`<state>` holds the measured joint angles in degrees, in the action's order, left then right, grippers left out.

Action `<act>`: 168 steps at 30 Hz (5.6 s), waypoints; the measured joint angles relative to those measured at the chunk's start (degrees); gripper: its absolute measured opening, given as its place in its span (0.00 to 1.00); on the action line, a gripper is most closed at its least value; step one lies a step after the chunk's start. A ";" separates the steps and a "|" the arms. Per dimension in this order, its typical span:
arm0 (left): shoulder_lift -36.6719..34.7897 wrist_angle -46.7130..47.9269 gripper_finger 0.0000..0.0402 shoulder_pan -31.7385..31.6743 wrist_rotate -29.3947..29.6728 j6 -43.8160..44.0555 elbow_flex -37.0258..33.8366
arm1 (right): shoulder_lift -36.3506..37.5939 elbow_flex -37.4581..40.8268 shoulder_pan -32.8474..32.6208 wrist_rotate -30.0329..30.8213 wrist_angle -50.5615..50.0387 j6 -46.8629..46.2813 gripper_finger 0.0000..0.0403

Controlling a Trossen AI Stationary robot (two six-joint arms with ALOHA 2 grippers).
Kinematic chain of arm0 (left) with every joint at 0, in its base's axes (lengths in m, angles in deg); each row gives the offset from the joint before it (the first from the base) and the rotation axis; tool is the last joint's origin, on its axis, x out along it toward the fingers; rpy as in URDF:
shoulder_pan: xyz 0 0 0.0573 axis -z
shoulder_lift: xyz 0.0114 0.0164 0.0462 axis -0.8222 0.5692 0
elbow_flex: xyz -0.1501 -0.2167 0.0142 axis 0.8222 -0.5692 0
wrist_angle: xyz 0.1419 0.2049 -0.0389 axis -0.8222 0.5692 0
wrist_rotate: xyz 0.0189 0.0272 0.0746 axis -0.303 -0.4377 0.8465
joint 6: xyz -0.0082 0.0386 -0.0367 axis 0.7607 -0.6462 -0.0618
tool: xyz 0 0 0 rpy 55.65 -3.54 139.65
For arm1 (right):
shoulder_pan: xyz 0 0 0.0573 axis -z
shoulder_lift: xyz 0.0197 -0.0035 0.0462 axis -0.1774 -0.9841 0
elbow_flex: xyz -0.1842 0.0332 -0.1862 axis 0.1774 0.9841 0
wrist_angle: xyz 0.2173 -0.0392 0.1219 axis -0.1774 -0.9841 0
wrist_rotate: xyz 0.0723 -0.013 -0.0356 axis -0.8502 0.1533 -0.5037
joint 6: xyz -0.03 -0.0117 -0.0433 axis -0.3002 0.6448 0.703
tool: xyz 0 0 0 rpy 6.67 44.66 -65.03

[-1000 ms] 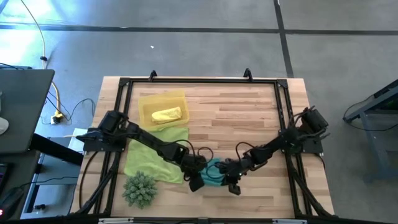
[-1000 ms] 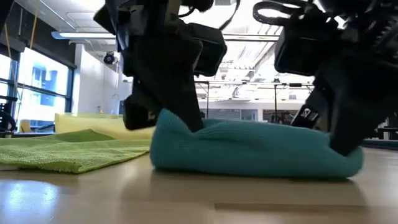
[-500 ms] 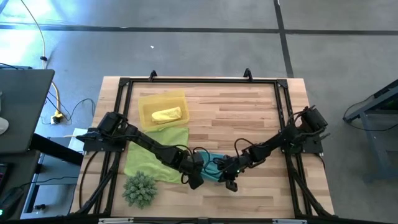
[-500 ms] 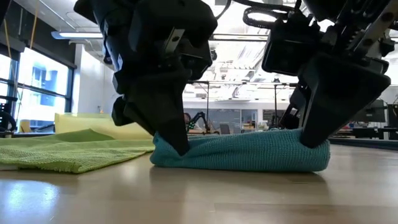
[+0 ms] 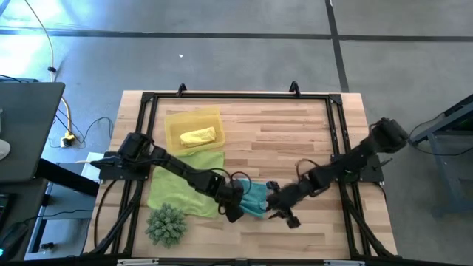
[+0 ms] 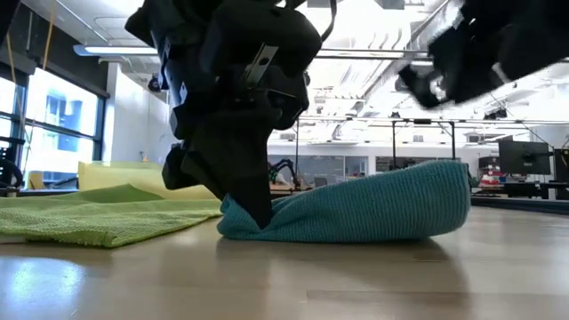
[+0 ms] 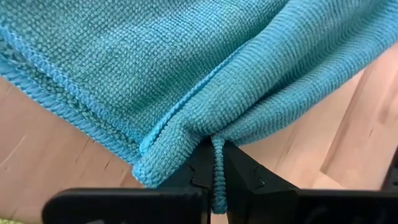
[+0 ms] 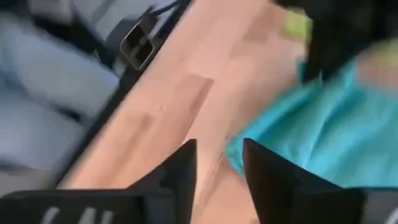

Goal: Roll microfiber towels into tight, uniform cylinder then place into a basket
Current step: Roll the blue microfiber towel

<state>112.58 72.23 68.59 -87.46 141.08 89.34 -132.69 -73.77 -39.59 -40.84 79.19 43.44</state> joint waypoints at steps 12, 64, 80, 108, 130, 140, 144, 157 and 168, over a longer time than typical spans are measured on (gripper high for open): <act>0.16 -0.68 0.02 -2.78 -5.09 -0.01 -0.17 | -10.32 -0.02 -9.99 24.13 4.52 27.84 0.38; 0.62 -6.60 0.02 -1.19 -11.02 1.04 -0.34 | -18.63 -0.31 -6.02 27.35 8.63 0.03 0.21; 0.52 -6.78 0.02 -0.62 -11.55 3.49 -0.32 | -18.63 -0.19 -0.79 5.43 12.46 -30.88 0.01; -9.43 -7.14 0.24 2.65 -7.17 -36.85 -0.10 | -18.69 -0.13 1.45 -2.24 11.44 -44.93 0.00; 0.46 -6.45 0.51 11.57 20.49 -58.61 -0.17 | -18.72 -0.02 1.63 -1.11 11.94 -44.51 0.00; 1.60 -6.44 0.33 8.15 11.28 -38.87 0.03 | -18.72 -0.02 1.63 -0.75 12.12 -44.34 0.00; 1.67 -7.17 0.17 7.77 5.18 -29.88 0.05 | -18.72 -0.02 1.62 -0.68 12.70 -43.39 0.00; 1.83 -10.70 0.04 5.83 -10.75 -1.48 -0.17 | -18.85 -0.07 1.53 -0.99 13.50 -41.81 0.00; 4.27 -8.78 0.03 5.28 -11.26 4.90 0.18 | -18.02 0.02 1.52 -1.57 14.83 -30.76 0.11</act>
<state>116.85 63.45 73.87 -98.73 145.98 89.52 -150.71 -73.75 -38.08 -42.41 94.02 12.68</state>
